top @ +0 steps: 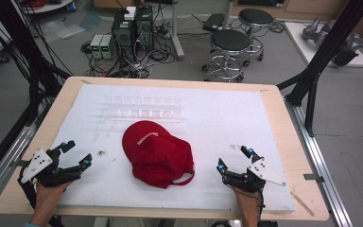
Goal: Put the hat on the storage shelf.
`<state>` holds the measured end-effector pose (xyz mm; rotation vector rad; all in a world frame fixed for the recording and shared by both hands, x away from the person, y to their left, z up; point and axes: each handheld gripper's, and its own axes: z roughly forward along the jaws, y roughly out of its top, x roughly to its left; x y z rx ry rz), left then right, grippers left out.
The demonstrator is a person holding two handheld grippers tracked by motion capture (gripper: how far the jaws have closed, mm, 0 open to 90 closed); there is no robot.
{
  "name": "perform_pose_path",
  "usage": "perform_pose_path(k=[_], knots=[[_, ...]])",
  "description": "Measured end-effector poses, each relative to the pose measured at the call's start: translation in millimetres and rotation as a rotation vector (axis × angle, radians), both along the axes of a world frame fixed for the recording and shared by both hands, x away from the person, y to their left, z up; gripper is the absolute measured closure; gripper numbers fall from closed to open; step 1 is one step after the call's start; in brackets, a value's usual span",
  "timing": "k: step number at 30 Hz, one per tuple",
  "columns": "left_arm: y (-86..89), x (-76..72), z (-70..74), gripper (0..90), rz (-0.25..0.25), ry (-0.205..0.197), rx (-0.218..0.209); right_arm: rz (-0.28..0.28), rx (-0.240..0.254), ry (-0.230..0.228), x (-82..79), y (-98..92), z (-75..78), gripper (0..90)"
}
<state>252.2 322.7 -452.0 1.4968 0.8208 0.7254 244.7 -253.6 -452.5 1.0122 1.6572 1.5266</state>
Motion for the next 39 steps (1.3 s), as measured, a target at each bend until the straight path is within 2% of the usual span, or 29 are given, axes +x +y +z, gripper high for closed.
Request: perform_pose_path(k=[3, 4, 9, 11, 12, 13, 14, 15, 16, 21, 27, 28, 29, 34, 35, 37, 38, 39], knots=[[0.0, -0.1, -0.1, 15.6, 0.004, 0.000, -0.003, 0.008, -0.009, 0.018, 2.3, 0.8, 1.1, 4.6], [-0.3, 0.2, 0.0, 15.7, 0.006, 0.002, 0.000, 0.019, -0.027, 0.058, 3.0, 4.0, 3.4, 4.6], [-0.4, 0.8, 0.1, 15.7, 0.006, 0.008, 0.002, 0.050, -0.063, 0.046, 1.4, 16.1, 14.5, 4.6], [-0.4, 0.7, 0.2, 15.7, 0.006, 0.007, 0.004, 0.071, -0.061, 0.059, 0.1, 24.2, 22.4, 4.6], [-0.5, 0.7, 0.2, 15.7, 0.005, 0.007, 0.004, 0.086, -0.077, 0.072, -0.1, 33.2, 28.5, 4.6], [-0.5, 0.6, 0.2, 15.7, 0.005, 0.007, 0.004, 0.086, -0.077, 0.072, -0.1, 33.2, 28.5, 4.6], [-0.6, 0.6, 0.1, 15.7, 0.005, 0.006, 0.005, 0.114, -0.088, 0.084, -1.3, 42.6, 32.7, 4.6], [-0.6, 0.6, 0.2, 15.7, 0.004, 0.006, 0.006, 0.114, -0.088, 0.084, -1.3, 42.6, 32.7, 4.6], [-0.5, 0.6, 0.1, 15.7, 0.005, 0.006, 0.006, 0.131, -0.098, 0.087, -2.8, 51.1, 35.6, 4.6], [-0.4, 0.8, 0.2, 15.7, 0.005, 0.007, 0.004, 0.162, -0.092, 0.104, -8.7, 66.1, 37.2, 4.2], [-0.6, 0.7, 0.1, 15.7, 0.004, 0.007, 0.005, 0.212, -0.125, 0.135, -12.5, 88.3, 37.5, 3.4], [-0.6, 0.6, 0.1, 15.7, 0.003, 0.007, 0.005, 0.232, -0.139, 0.152, -12.3, 97.7, 37.6, 3.4], [-0.6, 0.6, 0.1, 15.7, 0.003, 0.007, 0.005, 0.232, -0.139, 0.152, -12.3, 97.7, 37.6, 3.4], [-0.4, 0.7, 0.2, 15.7, 0.004, 0.008, 0.006, 0.284, -0.202, 0.195, -7.2, 119.9, 38.4, 4.1], [-0.4, 0.7, 0.2, 15.7, 0.004, 0.008, 0.007, 0.284, -0.202, 0.195, -7.2, 119.9, 38.4, 4.1], [-0.9, 0.5, 0.1, 15.7, 0.005, 0.005, 0.006, 0.298, -0.213, 0.216, -3.6, 124.4, 37.3, 4.8], [-1.0, 0.5, 0.2, 15.6, 0.005, 0.004, 0.011, 0.310, -0.224, 0.243, 1.1, 128.0, 35.2, 5.4], [-1.2, 0.5, 0.2, 15.6, 0.005, 0.004, 0.012, 0.310, -0.224, 0.243, 1.1, 128.0, 35.2, 5.4]])
